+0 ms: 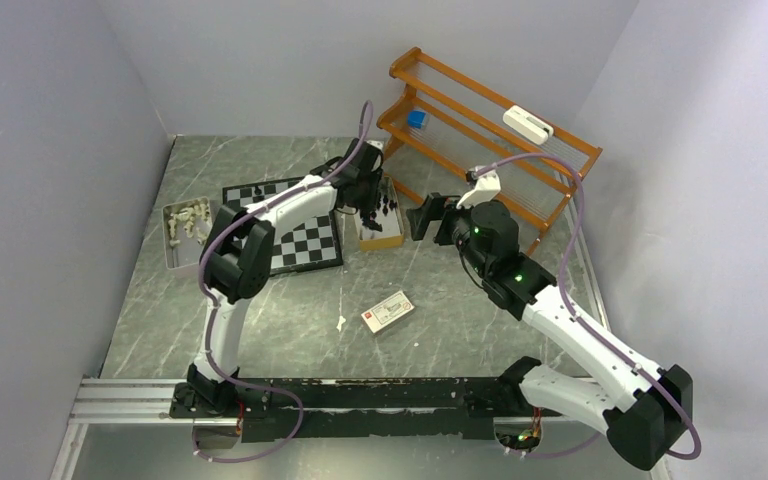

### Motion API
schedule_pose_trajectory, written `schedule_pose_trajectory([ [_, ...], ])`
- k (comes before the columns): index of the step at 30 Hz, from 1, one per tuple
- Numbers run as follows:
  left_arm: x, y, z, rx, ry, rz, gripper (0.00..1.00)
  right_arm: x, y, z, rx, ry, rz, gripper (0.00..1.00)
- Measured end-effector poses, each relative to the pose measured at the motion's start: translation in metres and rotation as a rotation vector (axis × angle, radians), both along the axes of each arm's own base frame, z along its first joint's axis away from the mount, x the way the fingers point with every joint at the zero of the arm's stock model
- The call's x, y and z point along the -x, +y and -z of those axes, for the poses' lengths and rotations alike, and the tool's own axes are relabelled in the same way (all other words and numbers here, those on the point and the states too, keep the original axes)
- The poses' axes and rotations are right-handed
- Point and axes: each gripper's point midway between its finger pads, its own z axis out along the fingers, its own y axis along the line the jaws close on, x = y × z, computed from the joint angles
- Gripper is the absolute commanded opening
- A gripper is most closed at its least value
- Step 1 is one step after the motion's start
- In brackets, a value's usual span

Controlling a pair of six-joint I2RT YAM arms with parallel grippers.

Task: Set up the chess pieces on the board
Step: Pick up the chess piece from the storage box.

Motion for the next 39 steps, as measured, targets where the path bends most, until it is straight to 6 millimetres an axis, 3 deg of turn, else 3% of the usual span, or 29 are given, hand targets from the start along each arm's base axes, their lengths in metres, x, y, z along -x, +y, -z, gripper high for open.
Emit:
schedule_pose_trajectory([
  [7, -0.004, 0.004, 0.020, -0.043, 0.015, -0.021, 0.40, 0.001, -0.002, 0.000, 0.001, -0.005, 0.002, 1.00],
  [12, -0.014, 0.001, 0.019, -0.050, -0.004, -0.022, 0.37, 0.001, -0.003, 0.001, 0.002, -0.007, 0.009, 1.00],
  [39, -0.012, 0.000, 0.025, -0.055, 0.007, -0.019, 0.31, 0.001, -0.005, 0.002, 0.001, -0.017, 0.017, 1.00],
])
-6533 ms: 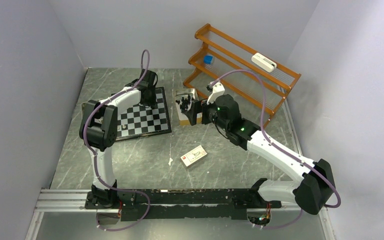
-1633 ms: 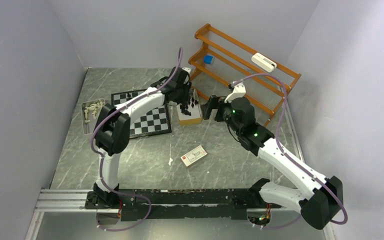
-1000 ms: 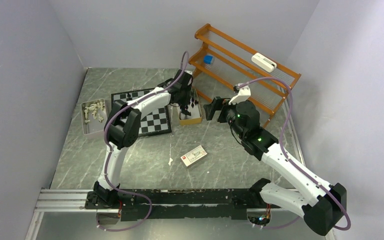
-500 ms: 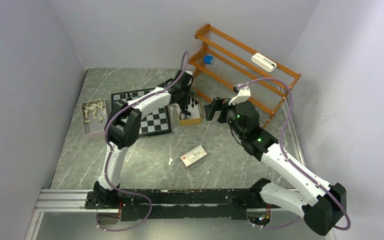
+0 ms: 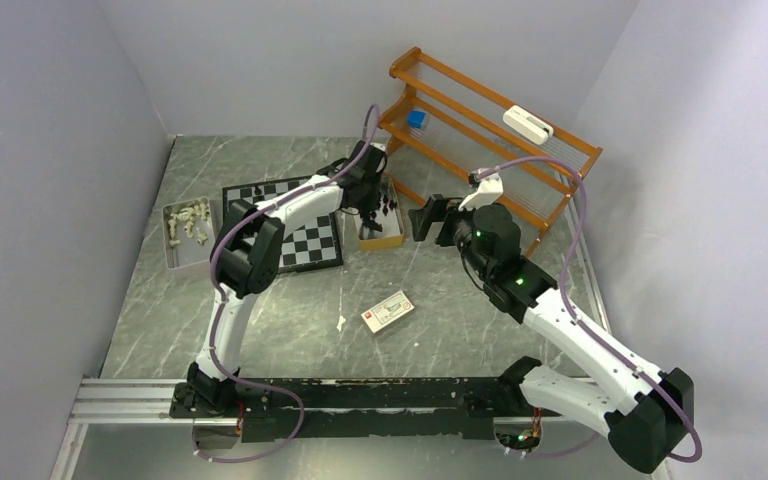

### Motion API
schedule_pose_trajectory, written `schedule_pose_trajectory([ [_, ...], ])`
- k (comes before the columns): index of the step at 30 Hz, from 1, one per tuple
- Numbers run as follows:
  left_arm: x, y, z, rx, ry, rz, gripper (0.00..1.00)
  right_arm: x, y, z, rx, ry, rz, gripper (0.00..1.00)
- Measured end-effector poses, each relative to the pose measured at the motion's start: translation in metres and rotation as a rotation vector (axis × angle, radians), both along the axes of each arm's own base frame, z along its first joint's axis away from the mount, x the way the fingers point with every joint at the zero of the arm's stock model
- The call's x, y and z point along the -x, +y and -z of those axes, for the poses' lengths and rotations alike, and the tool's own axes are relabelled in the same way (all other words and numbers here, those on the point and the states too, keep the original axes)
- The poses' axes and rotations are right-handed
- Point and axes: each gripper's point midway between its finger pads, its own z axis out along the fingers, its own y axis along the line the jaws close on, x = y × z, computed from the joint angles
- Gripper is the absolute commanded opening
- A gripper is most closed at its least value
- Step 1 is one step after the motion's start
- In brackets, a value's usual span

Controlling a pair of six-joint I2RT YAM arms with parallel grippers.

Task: Set up the chess pieces on the board
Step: Pick up the chess piece from the storage box.

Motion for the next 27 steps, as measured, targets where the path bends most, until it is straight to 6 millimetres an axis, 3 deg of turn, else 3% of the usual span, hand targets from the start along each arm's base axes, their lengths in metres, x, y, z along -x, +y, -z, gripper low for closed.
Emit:
schedule_pose_trajectory([
  [14, 0.012, -0.003, 0.007, -0.023, 0.035, 0.019, 0.29, 0.001, -0.001, -0.005, -0.005, -0.017, 0.001, 1.00],
  [20, 0.014, -0.004, 0.008, -0.027, 0.039, 0.021, 0.21, 0.001, -0.001, -0.007, -0.008, -0.021, 0.001, 1.00],
  [27, 0.015, -0.005, 0.007, -0.030, 0.042, 0.024, 0.21, 0.001, -0.001, -0.007, -0.008, -0.022, 0.001, 1.00],
])
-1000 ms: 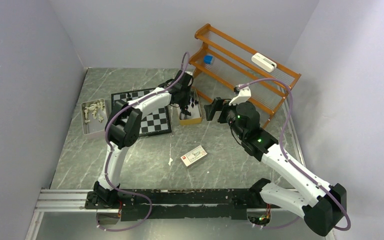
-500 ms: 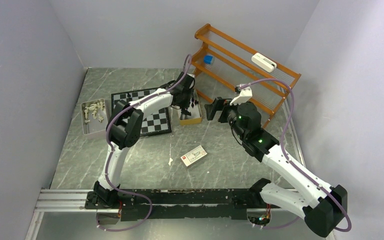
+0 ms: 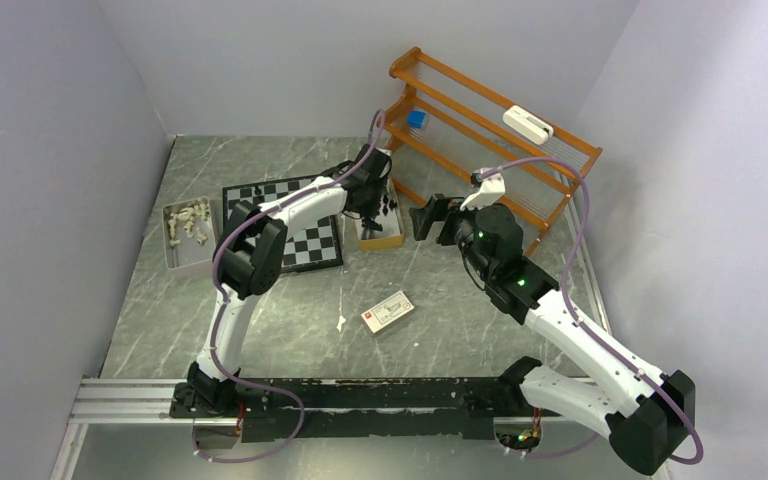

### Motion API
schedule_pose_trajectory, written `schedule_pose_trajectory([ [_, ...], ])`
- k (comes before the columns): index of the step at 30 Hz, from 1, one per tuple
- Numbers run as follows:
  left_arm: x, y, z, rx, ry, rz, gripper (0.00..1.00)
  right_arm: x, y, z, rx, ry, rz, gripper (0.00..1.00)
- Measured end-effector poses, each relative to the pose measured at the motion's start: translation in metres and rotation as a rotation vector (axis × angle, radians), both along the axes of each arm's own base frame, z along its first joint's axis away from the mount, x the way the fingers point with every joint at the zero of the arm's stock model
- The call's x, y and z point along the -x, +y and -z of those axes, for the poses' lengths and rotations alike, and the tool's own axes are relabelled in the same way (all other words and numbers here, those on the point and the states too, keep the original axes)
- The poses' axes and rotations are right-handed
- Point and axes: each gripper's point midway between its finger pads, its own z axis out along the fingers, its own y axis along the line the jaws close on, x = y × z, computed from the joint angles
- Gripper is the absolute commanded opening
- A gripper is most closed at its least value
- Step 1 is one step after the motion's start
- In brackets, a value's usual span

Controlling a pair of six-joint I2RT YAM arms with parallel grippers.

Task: Set up the chess pieces on the board
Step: Pick up the chess piece from the storage box.

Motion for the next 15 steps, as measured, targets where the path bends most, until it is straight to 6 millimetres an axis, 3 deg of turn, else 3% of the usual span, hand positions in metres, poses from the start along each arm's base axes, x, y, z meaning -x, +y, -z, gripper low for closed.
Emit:
schedule_pose_trajectory([
  [8, 0.000, -0.003, -0.017, 0.010, -0.011, 0.004, 0.20, 0.001, 0.001, 0.007, 0.005, 0.010, -0.006, 1.00],
  [15, -0.004, -0.006, -0.065, 0.059, -0.077, 0.004, 0.20, 0.001, 0.002, 0.007, 0.004, 0.009, -0.011, 1.00],
])
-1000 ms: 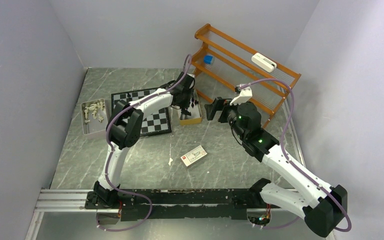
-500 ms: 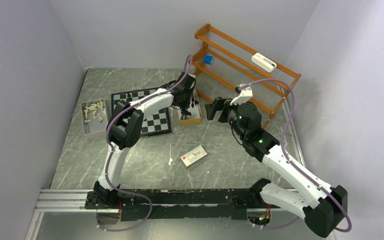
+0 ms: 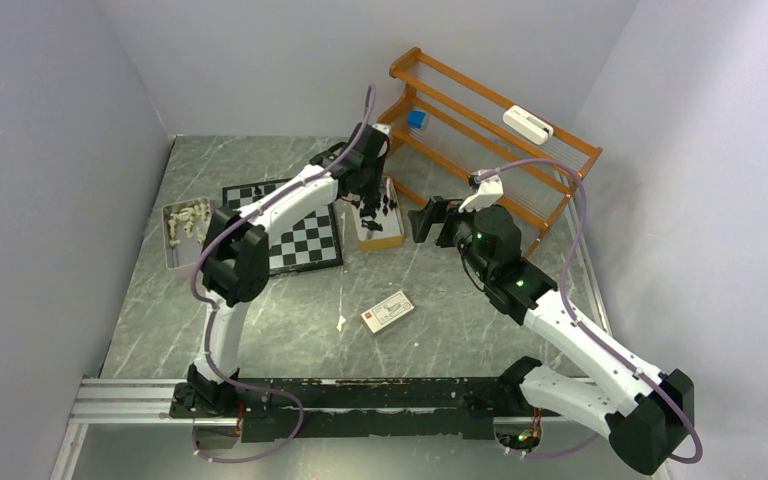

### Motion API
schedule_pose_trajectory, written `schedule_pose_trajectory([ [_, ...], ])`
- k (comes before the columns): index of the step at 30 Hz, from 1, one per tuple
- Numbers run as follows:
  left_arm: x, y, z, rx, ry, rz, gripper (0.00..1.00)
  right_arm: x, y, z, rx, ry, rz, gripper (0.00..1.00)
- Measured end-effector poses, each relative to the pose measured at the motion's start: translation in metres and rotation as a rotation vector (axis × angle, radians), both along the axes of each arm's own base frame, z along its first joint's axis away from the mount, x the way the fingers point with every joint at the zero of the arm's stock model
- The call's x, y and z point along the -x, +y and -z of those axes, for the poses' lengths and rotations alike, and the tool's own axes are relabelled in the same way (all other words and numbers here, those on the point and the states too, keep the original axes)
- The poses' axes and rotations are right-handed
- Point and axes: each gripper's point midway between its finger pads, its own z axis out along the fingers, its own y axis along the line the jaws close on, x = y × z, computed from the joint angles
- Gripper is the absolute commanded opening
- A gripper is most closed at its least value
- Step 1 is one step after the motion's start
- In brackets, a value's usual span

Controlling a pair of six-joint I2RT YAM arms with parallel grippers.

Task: Set up the chess pieces on the board
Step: Pick up the chess piece from the storage box, then place the chess piece on the chessboard.

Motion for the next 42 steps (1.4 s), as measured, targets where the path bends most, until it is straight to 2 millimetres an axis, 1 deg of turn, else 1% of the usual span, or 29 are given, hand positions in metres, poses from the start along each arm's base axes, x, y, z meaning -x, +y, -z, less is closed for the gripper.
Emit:
schedule_pose_trajectory([
  [2, -0.002, -0.001, -0.020, 0.023, -0.031, -0.001, 0.20, 0.000, 0.000, 0.000, 0.000, 0.000, 0.000, 1.00],
  [6, -0.007, 0.001, -0.054, 0.042, -0.089, -0.013, 0.19, 0.000, 0.000, 0.000, 0.000, 0.000, -0.001, 1.00],
  [8, -0.011, 0.005, -0.063, 0.043, -0.109, -0.027, 0.19, 0.000, 0.000, 0.000, 0.000, 0.001, -0.002, 1.00],
  [11, -0.015, 0.016, -0.067, 0.033, -0.113, -0.042, 0.20, 0.001, 0.001, 0.000, -0.001, 0.000, -0.007, 1.00],
  [13, -0.023, 0.030, -0.065, 0.027, -0.111, -0.068, 0.19, 0.001, 0.001, 0.000, -0.001, 0.001, -0.008, 1.00],
  [15, -0.032, 0.048, -0.063, 0.019, -0.107, -0.101, 0.19, 0.001, 0.002, 0.000, -0.002, 0.001, -0.011, 1.00],
  [21, -0.056, 0.124, -0.047, -0.010, -0.074, -0.235, 0.19, 0.002, 0.003, 0.000, -0.004, 0.002, -0.020, 1.00],
  [23, -0.061, 0.148, -0.038, -0.017, -0.059, -0.275, 0.19, 0.002, 0.004, 0.000, -0.007, 0.004, -0.024, 1.00],
  [27, -0.065, 0.183, -0.022, -0.026, -0.026, -0.331, 0.19, 0.001, 0.006, 0.003, -0.006, 0.014, -0.029, 1.00],
  [29, -0.066, 0.194, -0.019, -0.030, -0.019, -0.349, 0.19, 0.001, 0.007, 0.006, -0.003, 0.020, -0.032, 1.00],
  [33, -0.074, 0.208, -0.017, -0.019, -0.026, -0.370, 0.20, 0.000, 0.009, 0.010, 0.002, 0.030, -0.036, 1.00],
  [38, -0.081, 0.215, -0.004, -0.009, -0.016, -0.378, 0.19, -0.001, 0.010, 0.012, 0.001, 0.035, -0.039, 1.00],
  [42, -0.082, 0.221, 0.008, -0.016, 0.002, -0.388, 0.20, -0.002, 0.011, 0.013, 0.005, 0.039, -0.039, 1.00],
])
